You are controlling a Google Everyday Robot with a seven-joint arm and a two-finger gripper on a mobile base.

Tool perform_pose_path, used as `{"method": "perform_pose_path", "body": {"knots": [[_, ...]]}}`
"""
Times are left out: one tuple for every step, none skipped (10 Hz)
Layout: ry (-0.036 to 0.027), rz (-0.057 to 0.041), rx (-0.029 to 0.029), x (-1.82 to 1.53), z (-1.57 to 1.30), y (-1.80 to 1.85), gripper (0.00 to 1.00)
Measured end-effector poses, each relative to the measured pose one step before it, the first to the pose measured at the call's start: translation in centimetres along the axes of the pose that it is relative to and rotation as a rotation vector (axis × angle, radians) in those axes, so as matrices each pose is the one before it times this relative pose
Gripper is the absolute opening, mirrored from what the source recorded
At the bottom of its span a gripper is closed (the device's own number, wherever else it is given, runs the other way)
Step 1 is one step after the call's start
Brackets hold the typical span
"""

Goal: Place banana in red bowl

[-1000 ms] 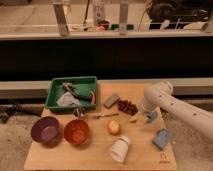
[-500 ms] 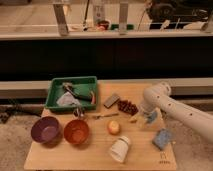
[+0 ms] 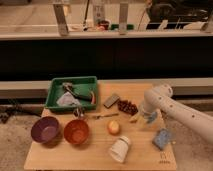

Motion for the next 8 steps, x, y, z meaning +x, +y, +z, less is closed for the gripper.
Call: {"method": "perform_pose_path", "body": {"knots": [[0.00589, -0.00586, -0.00677, -0.096, 0.016, -0.012, 0.8], [0.00741, -0.00396, -0.00649, -0.079, 0.035, -0.024, 0.76], [0.0107, -0.00233, -0.00855, -0.008, 0.049, 0.018, 0.66], [0.00839, 0.0039, -0.00582, -0.013, -0.018, -0.04, 0.57], [0.0078, 0.01165, -0.00755, 0.035, 0.002, -0.007, 0.45], [0.00354, 0.00861, -0.00306, 0.043, -0.001, -0.014, 0.37], [0.0043, 0.00857, -0.0032, 0.003, 0.004, -0.02, 0.24], [0.00221, 0.00483, -0.0009, 0.011, 0.009, -0.016, 0.16]]}}
